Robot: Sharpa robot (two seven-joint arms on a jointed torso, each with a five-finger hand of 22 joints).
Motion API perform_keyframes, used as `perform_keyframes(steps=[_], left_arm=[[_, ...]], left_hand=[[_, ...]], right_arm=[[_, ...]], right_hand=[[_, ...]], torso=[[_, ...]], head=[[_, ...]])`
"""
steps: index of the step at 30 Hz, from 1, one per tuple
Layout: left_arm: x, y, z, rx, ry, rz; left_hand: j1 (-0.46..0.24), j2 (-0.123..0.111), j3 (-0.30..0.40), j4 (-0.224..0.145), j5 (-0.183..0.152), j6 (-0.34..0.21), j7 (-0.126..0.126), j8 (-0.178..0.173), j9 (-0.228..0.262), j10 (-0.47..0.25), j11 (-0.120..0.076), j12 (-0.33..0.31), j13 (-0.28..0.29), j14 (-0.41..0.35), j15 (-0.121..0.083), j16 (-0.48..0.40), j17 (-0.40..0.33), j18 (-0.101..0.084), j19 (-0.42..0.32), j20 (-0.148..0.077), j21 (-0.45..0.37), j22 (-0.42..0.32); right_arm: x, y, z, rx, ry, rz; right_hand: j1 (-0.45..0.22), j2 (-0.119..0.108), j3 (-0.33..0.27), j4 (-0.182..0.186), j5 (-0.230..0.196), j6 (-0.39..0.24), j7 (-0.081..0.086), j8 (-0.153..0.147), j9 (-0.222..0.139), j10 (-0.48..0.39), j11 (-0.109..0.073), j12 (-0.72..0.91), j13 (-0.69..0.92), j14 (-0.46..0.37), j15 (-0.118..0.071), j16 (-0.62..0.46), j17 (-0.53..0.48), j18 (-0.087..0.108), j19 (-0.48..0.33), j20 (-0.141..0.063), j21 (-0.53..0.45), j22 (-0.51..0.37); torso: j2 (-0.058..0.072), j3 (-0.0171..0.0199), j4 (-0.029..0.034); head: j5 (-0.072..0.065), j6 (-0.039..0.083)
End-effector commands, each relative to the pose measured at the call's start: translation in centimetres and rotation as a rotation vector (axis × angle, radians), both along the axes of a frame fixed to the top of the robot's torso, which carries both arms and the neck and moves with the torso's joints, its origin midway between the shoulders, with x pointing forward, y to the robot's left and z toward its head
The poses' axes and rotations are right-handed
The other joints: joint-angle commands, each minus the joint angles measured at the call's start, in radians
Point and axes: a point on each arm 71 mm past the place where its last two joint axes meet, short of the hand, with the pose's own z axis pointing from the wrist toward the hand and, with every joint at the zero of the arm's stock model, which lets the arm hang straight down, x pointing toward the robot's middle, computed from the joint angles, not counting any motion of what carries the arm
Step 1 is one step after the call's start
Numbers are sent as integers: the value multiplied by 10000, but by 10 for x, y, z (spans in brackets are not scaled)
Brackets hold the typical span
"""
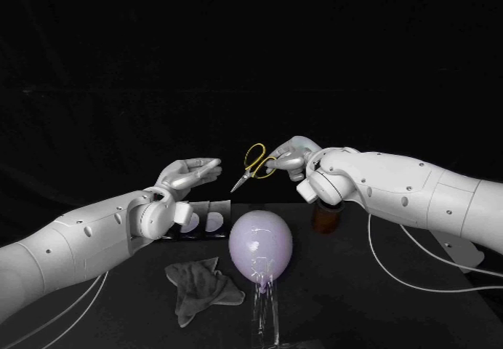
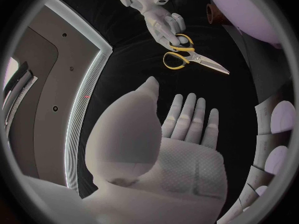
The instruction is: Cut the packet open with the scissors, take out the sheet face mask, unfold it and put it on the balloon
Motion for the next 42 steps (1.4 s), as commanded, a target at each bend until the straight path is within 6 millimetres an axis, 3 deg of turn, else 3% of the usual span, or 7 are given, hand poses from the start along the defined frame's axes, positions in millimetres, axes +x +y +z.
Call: perform_keyframes(steps=[1,4,7,21,28,34,42], left_arm=[[-1,-10,-1,869,16,-936],[-1,-14,-2,1310,-5,-1166],[0,-18,-3,1734,-60,-1359],[0,-31,-5,2631,-66,-1966],[1,-34,-6,2765,-109,-2046],[0,-37,-6,2772,-131,-2163],[0,-42,-5,2759,-170,-2261]], left_hand=[[-50,75,-283,-2,11,-204,320,-66,-40,-108,6,-18,15,-20,21,-77,-57,-74,53,-2,-71,-23],[7,212,-603,3,12,-224,458,-43,-31,-90,-27,7,24,70,-3,-119,-97,-36,416,-8,28,6],[96,346,-913,7,12,-182,655,16,-3,-51,-90,9,23,223,-39,-147,-124,74,1549,-30,423,131],[411,613,-1211,-33,13,-148,735,96,32,78,-137,31,29,805,-90,-83,-70,218,1713,-75,384,83],[703,824,-1351,-42,13,167,657,281,126,298,-185,59,32,1179,-116,-71,-65,556,1306,-80,130,23],[1081,1087,-1468,-68,16,397,387,450,186,662,-338,97,40,2095,-346,236,19,804,2648,-38,513,162],[1478,1430,-1375,-78,18,741,287,624,240,1106,-535,150,42,2659,-552,402,48,945,3389,-38,680,202]], right_arm=[[-1,5,0,382,-193,139],[-2,8,-3,407,-147,237],[-3,11,-5,427,-113,326],[-9,19,-7,290,-140,772],[-12,24,-7,163,-129,989],[-13,27,-8,135,-95,1119],[-15,31,-8,132,-52,1250]], right_hand=[[-28,127,135,-212,54,-34,-16,39,23,284,-209,-9,14,284,-49,38,-16,18,-25,-14,8,-15],[-28,127,135,-212,54,-34,-16,39,23,284,-209,-9,14,284,-49,38,-16,18,-25,-14,8,-15],[-50,132,141,-230,78,-40,-15,43,32,284,-209,-10,16,287,-49,45,-3,19,-25,-14,7,-13],[-113,152,165,-293,156,-58,-12,54,58,280,-207,-14,23,285,-48,46,-16,20,-27,-14,4,-8],[-113,152,165,-293,156,-58,-12,54,58,280,-207,-14,23,285,-48,46,-16,20,-27,-14,4,-8],[-134,156,171,-314,181,-68,-10,55,66,273,-205,-17,24,284,-47,45,-22,21,-32,-14,0,-11],[-143,158,172,-320,190,-70,-8,57,70,273,-204,-17,25,285,-46,48,-16,19,-27,-14,5,-3]], torso=[[12,3,-2],[0,8,-9],[-4,8,-12],[8,7,-9],[13,-7,-16],[6,-9,4],[12,-7,-17]], head=[[39,-26],[85,-41],[120,-43],[207,-32],[202,-19],[202,-30],[203,-47]])
